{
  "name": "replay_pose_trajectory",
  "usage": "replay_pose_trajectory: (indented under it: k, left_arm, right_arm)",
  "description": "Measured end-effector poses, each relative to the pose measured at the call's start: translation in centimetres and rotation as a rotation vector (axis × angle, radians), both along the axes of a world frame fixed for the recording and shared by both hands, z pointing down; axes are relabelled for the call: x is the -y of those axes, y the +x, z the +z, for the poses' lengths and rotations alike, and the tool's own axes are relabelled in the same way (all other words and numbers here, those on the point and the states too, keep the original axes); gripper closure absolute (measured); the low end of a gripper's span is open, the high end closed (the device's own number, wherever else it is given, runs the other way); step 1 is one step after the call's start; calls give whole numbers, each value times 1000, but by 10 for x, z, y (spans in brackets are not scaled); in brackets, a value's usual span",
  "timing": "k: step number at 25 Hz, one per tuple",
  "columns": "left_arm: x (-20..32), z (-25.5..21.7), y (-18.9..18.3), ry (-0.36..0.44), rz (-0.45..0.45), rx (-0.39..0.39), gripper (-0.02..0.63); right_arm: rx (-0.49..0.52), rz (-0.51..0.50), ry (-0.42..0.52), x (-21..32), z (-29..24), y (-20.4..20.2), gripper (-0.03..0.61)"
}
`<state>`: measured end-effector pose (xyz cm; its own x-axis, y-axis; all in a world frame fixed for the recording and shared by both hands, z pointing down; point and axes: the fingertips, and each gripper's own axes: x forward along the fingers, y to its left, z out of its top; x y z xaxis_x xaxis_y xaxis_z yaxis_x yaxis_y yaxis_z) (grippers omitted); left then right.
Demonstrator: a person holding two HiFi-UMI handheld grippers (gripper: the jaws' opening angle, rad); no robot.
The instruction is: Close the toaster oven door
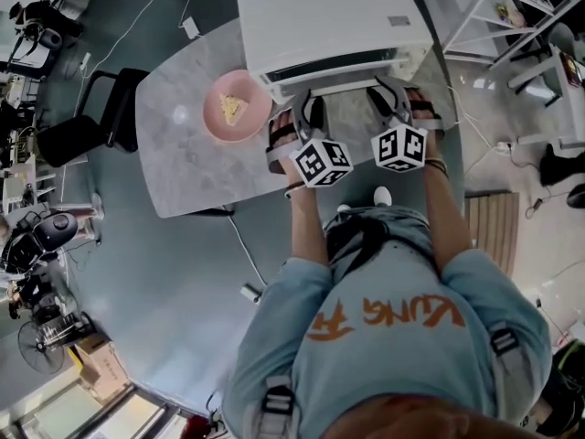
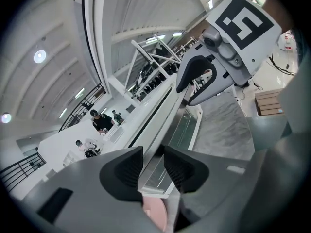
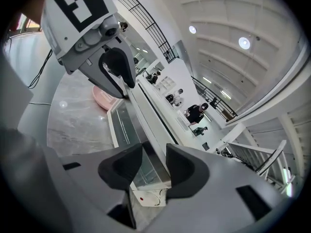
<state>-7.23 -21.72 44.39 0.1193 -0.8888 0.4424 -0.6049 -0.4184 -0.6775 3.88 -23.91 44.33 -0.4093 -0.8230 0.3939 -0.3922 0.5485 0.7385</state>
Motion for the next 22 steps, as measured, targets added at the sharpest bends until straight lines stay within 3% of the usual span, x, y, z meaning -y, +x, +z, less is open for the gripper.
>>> replay_pose_trajectory:
  k: [16,20,22]
  left_arm:
    - [30,-12,-7,58,-35,-86,488]
    - [30,-11,-5,-12,-53,-114,480]
    - [29,-10,-5,-65,-68,-131,474]
  right_arm:
    - [14,-24,38,30,-8,-8,426]
    - [80,-12,-4,28,-6,-5,413]
    - [152,-7,-45,25,-5,-7,358]
